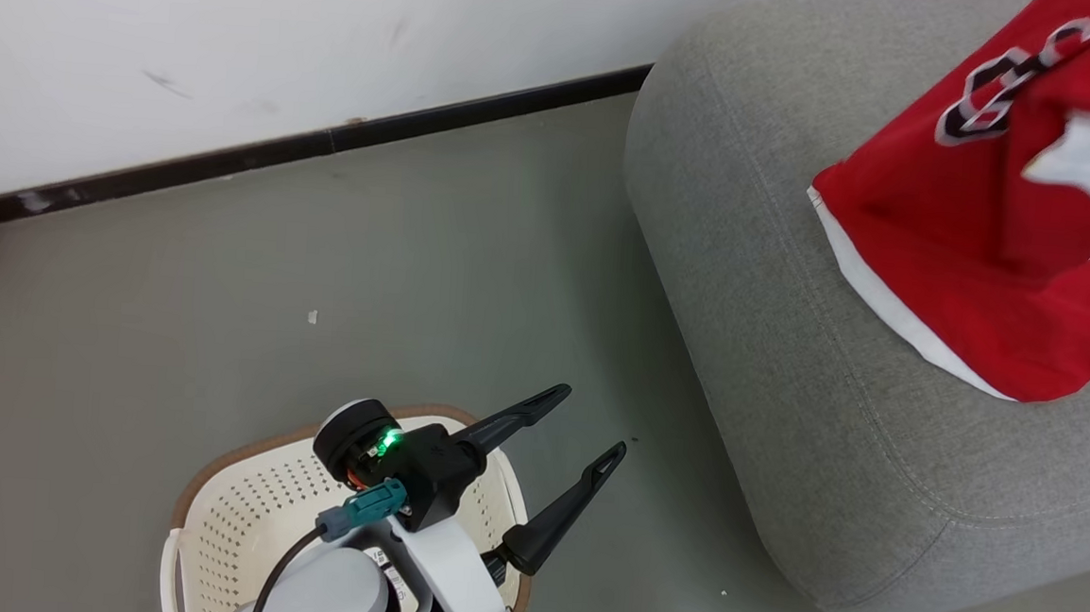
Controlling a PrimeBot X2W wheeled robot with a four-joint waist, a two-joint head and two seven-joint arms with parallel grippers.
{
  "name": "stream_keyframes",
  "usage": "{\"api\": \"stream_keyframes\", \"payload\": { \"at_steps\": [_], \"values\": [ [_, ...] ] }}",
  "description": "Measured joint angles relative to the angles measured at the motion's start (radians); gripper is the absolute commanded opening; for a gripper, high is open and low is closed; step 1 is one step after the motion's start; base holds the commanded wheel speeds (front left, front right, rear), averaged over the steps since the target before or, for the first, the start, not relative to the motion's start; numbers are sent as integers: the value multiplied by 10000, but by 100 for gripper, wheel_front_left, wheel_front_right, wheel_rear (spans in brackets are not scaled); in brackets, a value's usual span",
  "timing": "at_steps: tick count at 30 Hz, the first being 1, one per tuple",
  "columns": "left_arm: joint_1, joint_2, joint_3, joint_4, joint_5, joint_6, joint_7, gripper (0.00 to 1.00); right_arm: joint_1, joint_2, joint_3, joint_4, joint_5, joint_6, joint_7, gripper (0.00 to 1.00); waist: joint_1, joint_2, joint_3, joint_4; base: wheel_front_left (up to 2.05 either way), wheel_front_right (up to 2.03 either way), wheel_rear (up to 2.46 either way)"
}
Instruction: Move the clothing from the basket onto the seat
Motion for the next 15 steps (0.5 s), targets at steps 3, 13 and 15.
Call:
{"api": "stream_keyframes", "payload": {
  "at_steps": [3,13,15],
  "values": [
    [-1,35,-4,-86,0,4,121,100,-582,-330,-291,253,71,0,0,0,0,0,197,40,0,0,0],
    [-27,370,-25,-585,102,73,487,100,-1737,-1294,-48,1994,245,0,0,0,0,0,1024,267,0,0,0],
    [-35,430,-12,-677,107,73,568,100,-1805,-1333,-84,1990,146,0,0,0,0,0,1188,320,0,0,0]
  ]
}}
